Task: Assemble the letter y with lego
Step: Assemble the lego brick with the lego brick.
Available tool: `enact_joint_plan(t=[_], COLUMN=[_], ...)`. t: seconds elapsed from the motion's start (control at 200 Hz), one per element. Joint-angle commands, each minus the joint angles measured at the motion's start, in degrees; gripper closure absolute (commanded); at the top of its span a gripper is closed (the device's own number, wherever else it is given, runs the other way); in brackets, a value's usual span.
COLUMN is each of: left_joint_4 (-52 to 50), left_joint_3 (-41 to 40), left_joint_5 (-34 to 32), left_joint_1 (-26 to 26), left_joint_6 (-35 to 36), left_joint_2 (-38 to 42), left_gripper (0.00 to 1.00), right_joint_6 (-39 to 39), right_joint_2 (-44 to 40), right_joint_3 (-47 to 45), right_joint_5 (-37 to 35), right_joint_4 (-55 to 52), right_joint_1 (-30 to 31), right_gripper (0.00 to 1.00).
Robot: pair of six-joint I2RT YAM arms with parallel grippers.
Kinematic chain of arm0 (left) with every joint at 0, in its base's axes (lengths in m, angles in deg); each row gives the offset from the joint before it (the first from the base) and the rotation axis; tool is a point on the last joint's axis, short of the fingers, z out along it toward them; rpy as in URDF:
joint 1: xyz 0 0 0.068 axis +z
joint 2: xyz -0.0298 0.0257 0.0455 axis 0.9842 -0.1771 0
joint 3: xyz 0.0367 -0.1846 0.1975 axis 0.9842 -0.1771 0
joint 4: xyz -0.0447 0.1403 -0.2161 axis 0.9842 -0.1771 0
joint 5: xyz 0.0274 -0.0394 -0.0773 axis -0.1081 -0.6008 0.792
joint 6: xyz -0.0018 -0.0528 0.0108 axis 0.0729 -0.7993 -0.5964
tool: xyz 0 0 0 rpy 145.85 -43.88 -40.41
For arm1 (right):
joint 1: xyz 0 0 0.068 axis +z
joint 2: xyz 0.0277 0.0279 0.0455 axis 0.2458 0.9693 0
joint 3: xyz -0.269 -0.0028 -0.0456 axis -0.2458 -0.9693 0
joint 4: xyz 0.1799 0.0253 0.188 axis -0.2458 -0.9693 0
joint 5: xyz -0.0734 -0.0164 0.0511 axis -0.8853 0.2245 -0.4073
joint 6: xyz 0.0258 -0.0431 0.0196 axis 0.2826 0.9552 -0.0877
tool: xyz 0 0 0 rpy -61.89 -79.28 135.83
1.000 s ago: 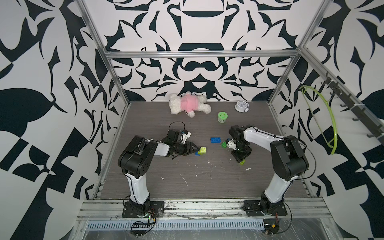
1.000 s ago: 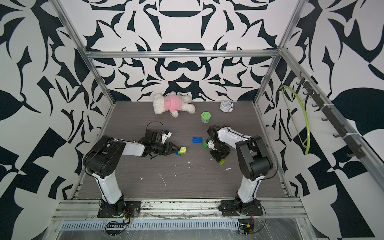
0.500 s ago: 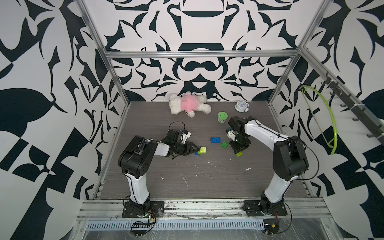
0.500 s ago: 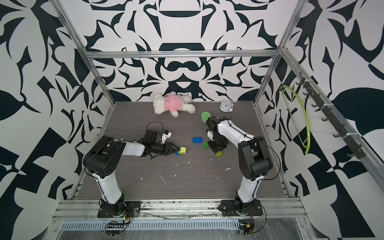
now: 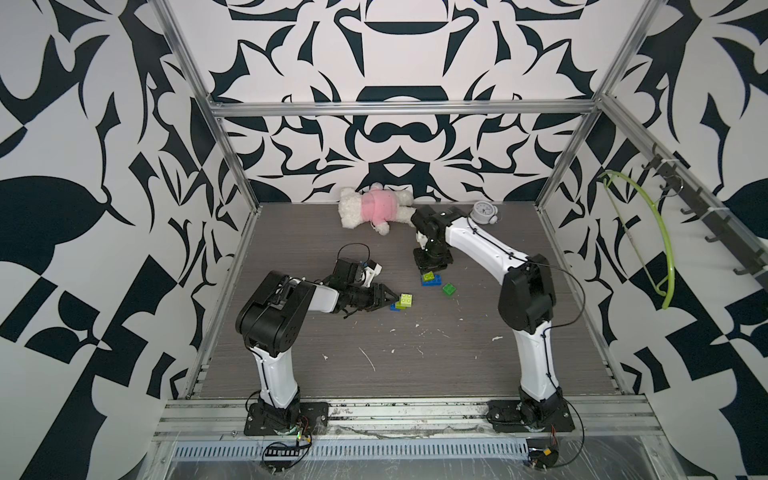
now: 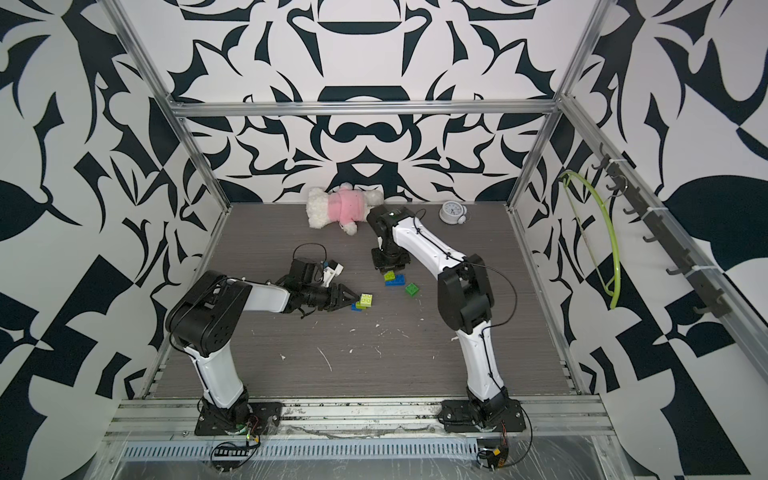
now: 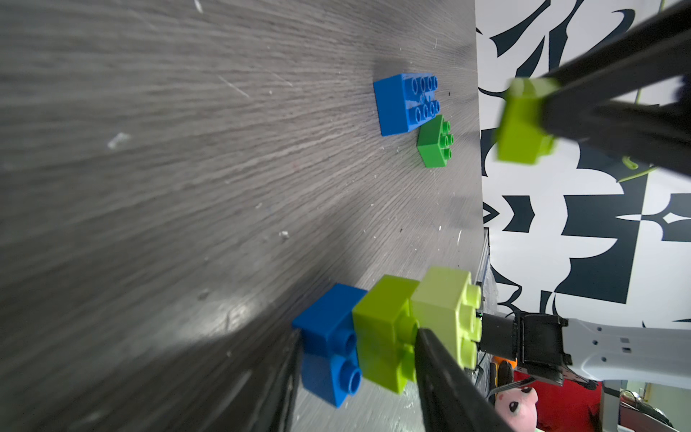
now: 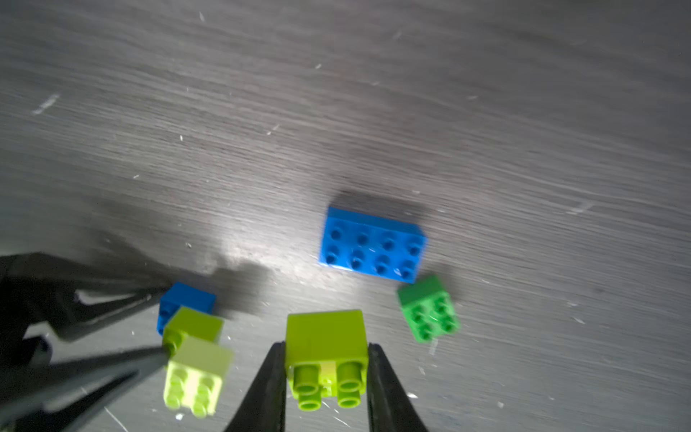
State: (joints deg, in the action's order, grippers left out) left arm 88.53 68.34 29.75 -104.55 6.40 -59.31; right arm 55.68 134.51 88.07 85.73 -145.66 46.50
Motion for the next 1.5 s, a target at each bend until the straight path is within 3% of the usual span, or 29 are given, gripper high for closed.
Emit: enact_joint_plan(t=[0.0, 0.53, 1.495], left_joint_4=[-17.9, -17.9, -18.0], left_joint_3=[-4.8, -4.8, -4.7], left_joint_5=[-13.8, -13.8, -13.7], left_joint_1=[0.8, 0.8, 1.0], left_joint_6=[0.4, 0.4, 0.4], left_joint_2=[-6.3, -6.2, -6.3], left_gripper=[0.46, 0.46, 0.46], right_joint_6=[-3.0, -3.5, -4.4], right_joint_2=[2.2, 7.7, 12.7], right_joint_3=[5.7, 11.5, 11.5], right_joint_5=[-0.6, -5.0, -2.6], right_joint_4=[-5.7, -7.9, -4.4], right_joint_1=[1.2, 0.4, -0.4], right_gripper=[0.81, 0.81, 0.84])
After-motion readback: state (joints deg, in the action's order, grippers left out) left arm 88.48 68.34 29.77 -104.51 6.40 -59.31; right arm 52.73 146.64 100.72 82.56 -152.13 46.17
